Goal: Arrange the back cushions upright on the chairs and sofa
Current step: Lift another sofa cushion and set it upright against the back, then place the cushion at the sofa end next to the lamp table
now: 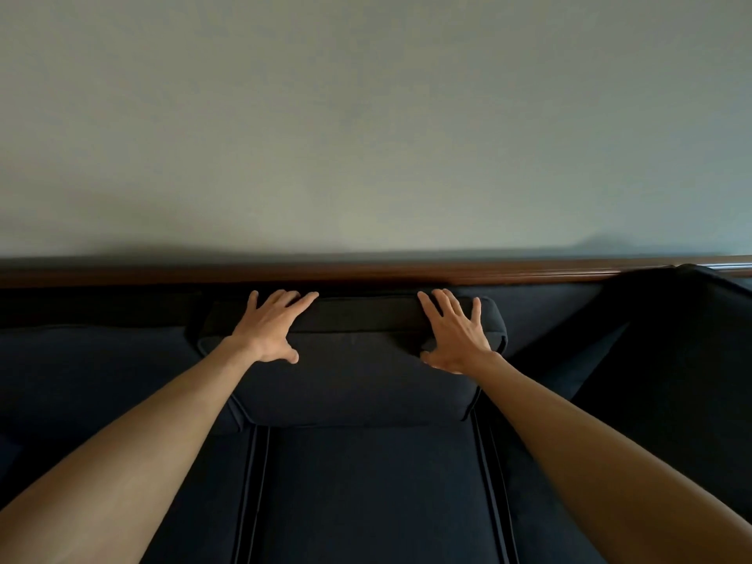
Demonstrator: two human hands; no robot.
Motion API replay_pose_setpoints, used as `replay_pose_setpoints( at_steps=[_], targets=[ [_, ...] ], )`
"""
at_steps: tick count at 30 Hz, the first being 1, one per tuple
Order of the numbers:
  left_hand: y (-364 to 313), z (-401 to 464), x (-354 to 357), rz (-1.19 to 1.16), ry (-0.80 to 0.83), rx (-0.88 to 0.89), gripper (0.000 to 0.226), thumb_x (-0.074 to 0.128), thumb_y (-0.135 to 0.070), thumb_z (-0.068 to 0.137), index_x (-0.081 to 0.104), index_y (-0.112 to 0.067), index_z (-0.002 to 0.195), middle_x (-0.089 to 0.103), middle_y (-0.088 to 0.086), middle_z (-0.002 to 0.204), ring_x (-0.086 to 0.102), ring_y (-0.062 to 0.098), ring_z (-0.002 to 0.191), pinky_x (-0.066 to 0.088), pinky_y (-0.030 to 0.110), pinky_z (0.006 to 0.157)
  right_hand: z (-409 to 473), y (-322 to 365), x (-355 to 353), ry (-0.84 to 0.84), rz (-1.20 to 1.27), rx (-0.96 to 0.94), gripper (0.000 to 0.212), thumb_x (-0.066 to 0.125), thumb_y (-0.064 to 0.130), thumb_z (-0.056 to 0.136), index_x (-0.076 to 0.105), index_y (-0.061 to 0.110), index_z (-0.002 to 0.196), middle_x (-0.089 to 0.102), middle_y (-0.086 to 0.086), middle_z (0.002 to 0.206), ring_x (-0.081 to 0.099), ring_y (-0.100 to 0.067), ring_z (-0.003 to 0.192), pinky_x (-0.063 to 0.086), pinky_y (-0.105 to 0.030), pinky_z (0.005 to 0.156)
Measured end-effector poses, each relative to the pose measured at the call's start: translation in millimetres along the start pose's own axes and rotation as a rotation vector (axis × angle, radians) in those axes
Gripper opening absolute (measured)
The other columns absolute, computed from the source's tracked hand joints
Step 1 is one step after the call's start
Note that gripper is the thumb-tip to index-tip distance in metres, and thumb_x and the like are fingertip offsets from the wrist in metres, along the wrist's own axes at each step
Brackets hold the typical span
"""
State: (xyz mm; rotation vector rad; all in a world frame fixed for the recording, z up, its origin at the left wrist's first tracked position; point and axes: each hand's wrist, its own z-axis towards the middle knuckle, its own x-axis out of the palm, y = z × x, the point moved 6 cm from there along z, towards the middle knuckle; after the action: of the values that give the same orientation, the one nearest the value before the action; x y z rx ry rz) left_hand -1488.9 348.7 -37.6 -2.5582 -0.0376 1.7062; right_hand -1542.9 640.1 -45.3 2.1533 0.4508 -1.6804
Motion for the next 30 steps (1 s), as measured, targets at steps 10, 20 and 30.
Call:
replay_pose_setpoints(
  at_steps=[10, 20, 30],
  targets=[
    [2.1, 9.5, 8.1, 0.029, -0.014, -0.020, 0.114, 0.074, -0.037, 0.082, -0.015, -0.027, 0.153, -0.012, 0.000, 0.164, -0.012, 0.022, 0.150, 0.000, 0.054, 0.120, 14.2, 0.2, 3.4, -0.016, -0.050, 0.063, 0.100, 0.068, 0.038, 0.087, -0.002, 0.019, 0.155, 0.006, -0.013, 0.160, -0.001, -0.029, 0.151, 0.007, -0.061, 0.117],
    [-34.1, -27.0, -2.8, -0.063, -0.110, -0.140, 0.101, 0.070, -0.029, 0.086, -0.002, -0.017, 0.155, -0.001, 0.008, 0.164, -0.005, 0.025, 0.151, 0.004, 0.055, 0.120, -12.1, 5.7, -26.6, 0.029, 0.068, 0.043, 0.098, 0.071, 0.027, 0.083, 0.005, 0.016, 0.155, 0.005, -0.011, 0.161, -0.004, -0.027, 0.151, 0.001, -0.064, 0.114],
    [-250.2, -42.0, -173.6, -0.505, -0.220, 0.207, 0.035, 0.078, -0.033, 0.078, 0.060, -0.018, 0.104, 0.065, 0.001, 0.101, 0.063, 0.021, 0.095, 0.051, 0.036, 0.084, -146.9, -90.8, -180.5, -0.187, 0.362, 0.175, 0.040, 0.065, 0.024, 0.079, 0.064, 0.021, 0.118, 0.059, -0.002, 0.129, 0.053, -0.025, 0.123, 0.046, -0.039, 0.099]
  ],
)
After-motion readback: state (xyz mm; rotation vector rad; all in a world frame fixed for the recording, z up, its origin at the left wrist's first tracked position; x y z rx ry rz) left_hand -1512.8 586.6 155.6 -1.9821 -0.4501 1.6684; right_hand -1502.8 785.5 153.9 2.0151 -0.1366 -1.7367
